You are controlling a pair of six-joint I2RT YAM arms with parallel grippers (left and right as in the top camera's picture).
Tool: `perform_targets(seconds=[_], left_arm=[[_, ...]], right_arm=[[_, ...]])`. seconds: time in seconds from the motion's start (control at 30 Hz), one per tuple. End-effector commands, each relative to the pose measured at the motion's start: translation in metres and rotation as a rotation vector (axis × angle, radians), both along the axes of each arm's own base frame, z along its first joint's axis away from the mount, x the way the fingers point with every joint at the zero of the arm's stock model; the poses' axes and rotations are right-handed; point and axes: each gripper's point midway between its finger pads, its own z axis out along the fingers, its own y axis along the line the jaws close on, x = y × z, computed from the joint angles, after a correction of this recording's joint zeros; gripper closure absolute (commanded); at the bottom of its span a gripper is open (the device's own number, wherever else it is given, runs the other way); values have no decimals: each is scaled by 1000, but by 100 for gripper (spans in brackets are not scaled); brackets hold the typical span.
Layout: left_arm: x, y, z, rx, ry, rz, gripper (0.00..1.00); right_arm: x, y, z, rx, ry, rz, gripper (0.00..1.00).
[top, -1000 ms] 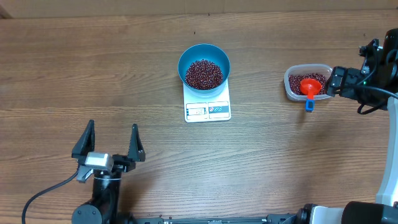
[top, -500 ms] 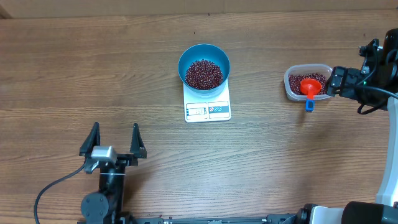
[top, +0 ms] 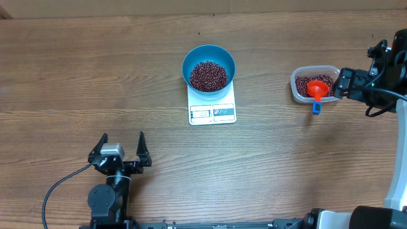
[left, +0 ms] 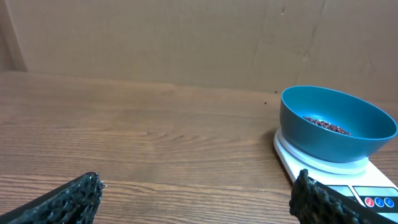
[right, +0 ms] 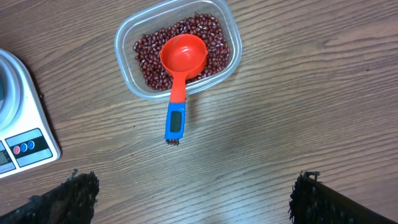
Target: Scoop item into bowl and weigh 150g on scale
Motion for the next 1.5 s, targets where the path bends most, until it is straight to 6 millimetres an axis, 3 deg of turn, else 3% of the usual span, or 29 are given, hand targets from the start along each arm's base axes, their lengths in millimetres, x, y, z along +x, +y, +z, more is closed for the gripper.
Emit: perform_targets(seconds=[0.0,1.47], left_arm=[[0,4,0,-2,-3,20,0],[0,4,0,51,-3,15,1]], right_arm=[[2,1,11,-12,-36,11,0],[2,1,11,-12,-36,11,0]])
